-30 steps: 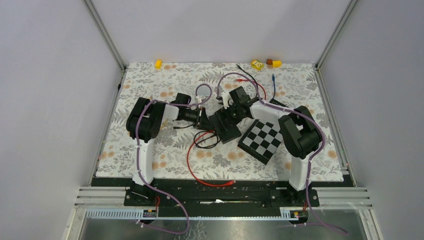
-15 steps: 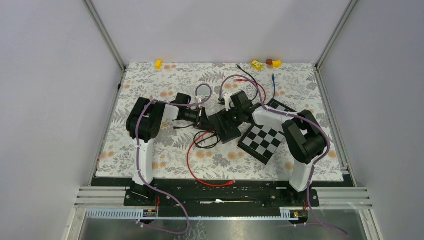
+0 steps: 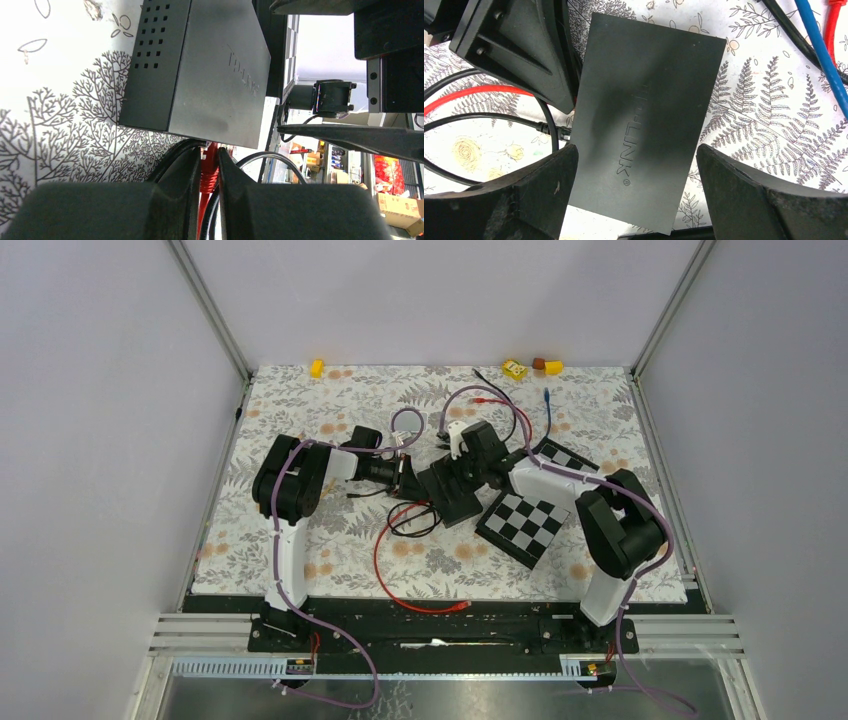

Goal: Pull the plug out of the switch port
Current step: Pull the connector from the switch port.

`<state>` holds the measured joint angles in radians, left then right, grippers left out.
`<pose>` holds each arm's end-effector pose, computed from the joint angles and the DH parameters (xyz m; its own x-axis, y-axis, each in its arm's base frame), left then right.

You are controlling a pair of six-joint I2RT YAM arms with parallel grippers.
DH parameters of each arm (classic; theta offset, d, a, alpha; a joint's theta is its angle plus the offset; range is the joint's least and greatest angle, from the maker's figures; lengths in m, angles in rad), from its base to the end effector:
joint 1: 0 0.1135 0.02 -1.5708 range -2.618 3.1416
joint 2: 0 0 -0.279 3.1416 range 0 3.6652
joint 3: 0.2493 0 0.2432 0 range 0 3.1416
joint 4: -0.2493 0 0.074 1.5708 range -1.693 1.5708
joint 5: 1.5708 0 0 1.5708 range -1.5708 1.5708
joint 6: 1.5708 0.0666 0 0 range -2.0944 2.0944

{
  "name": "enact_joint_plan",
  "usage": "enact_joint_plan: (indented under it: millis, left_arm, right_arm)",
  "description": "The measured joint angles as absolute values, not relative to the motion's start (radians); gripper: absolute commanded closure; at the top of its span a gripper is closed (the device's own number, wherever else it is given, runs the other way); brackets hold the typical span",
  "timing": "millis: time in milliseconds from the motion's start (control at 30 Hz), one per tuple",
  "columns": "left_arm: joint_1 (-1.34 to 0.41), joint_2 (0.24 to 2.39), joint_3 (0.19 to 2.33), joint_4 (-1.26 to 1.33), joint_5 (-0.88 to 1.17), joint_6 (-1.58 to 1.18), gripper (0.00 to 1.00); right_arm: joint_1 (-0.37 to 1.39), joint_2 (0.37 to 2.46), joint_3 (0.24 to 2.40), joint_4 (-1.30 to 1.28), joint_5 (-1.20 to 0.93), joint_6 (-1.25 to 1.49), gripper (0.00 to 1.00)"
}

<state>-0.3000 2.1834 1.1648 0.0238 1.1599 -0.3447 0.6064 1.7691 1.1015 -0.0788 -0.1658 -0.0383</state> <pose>0.3736 -0.1795 0.0882 -0.9551 0.1542 -0.2528 0.2893 0.3040 -0.9077 0.3222 0.2369 0.1934 -0.5322 -0.4151 -0.7379 -0.6825 0.7260 0.0839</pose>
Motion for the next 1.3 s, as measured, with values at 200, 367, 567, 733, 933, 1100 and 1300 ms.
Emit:
enact_joint_plan:
  millis: [200, 367, 567, 733, 933, 1100, 1300]
  left_arm:
    - [-0.300, 2.183, 1.165, 0.024, 1.160, -0.345, 1.00]
    - [-0.300, 2.183, 1.165, 0.023, 1.160, -0.345, 1.00]
    - [-0.300, 2.183, 1.165, 0.023, 1.160, -0.345, 1.00]
    - [-0.300, 2.183, 1.166, 0.022, 1.161, -0.344, 1.00]
    - [-0.300, 2.183, 1.166, 0.022, 1.161, -0.344, 1.00]
    - [-0.300, 2.183, 1.166, 0.021, 1.161, -0.344, 1.00]
    - [-0.300, 2.183, 1.166, 0.021, 1.161, -0.344, 1.00]
  right_arm:
    - [0.648, 1.769, 1.102, -0.077, -0.123, -0.041, 0.07]
    - [0.696, 1.774, 1.119, -0.085, -0.084, -0.056, 0.07]
    - [0.733, 1.818, 1.166, -0.085, -0.032, -0.083, 0.08]
    - [0.744, 1.855, 1.181, -0.096, 0.011, -0.101, 0.08]
    - [0.746, 1.877, 1.187, -0.104, 0.042, -0.116, 0.08]
    - [0.746, 1.887, 1.198, -0.106, 0.052, -0.121, 0.08]
    - [0.750, 1.897, 1.209, -0.113, 0.069, -0.125, 0.08]
